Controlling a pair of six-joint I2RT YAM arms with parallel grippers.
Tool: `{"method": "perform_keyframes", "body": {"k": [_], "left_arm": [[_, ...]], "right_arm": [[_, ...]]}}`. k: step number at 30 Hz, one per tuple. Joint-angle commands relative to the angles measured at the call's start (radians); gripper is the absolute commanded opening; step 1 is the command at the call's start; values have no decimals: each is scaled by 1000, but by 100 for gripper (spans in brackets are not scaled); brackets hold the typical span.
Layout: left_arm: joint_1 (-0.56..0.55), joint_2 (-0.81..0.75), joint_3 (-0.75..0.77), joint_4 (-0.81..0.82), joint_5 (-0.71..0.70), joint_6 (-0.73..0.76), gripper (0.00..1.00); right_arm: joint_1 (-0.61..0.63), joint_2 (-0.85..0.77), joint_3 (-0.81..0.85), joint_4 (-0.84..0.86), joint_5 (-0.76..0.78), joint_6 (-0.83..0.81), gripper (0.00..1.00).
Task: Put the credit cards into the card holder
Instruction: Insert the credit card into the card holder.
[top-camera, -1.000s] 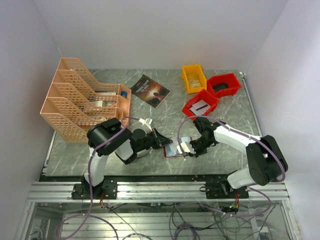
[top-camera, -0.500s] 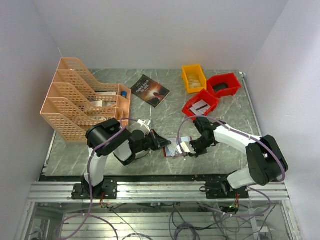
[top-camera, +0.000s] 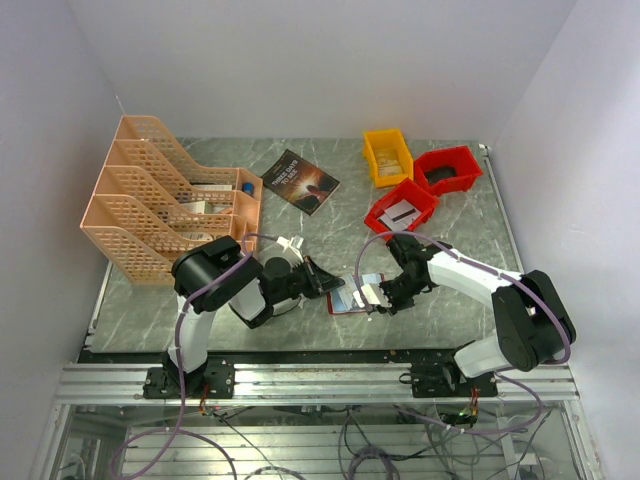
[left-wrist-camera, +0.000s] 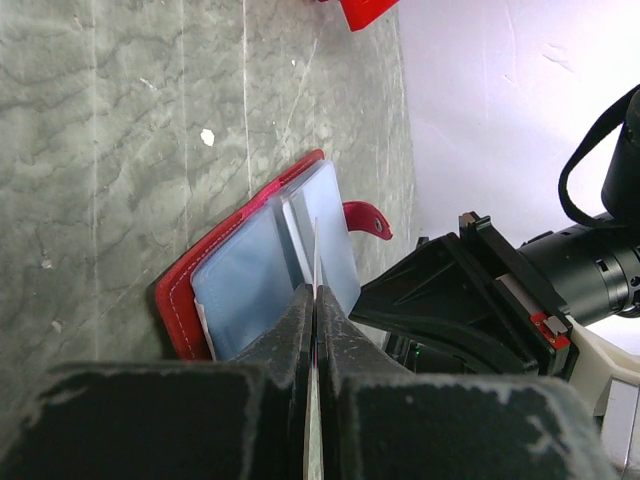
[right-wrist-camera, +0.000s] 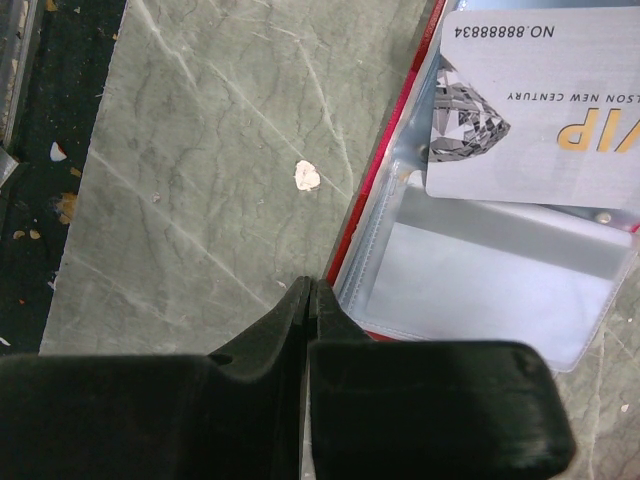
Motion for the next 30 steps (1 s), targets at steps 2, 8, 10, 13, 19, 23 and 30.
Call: {"method": "perform_keyframes", "body": {"k": [2, 8, 10, 13, 19, 23, 30], "left_arm": [[7, 2, 17, 50, 7, -7, 7], [4, -11, 21, -4, 14, -8, 7], [5, -16, 21, -23, 14, -8, 7], [6, -32, 17, -51, 9, -8, 7], [6, -73, 22, -134, 1, 18, 7], [6, -84, 40, -173, 9, 38, 7], [6, -85, 65, -221, 14, 48, 7]], "right_arm": [[3, 20, 1, 1, 33, -2, 0], [3, 20, 1, 1, 33, -3, 0], [3, 20, 1, 1, 33, -3, 0], [3, 21, 1, 0, 33, -4, 0], [3, 21, 1, 1, 33, -2, 0], [3, 21, 1, 1, 33, -2, 0], [3, 19, 1, 1, 32, -3, 0]]}}
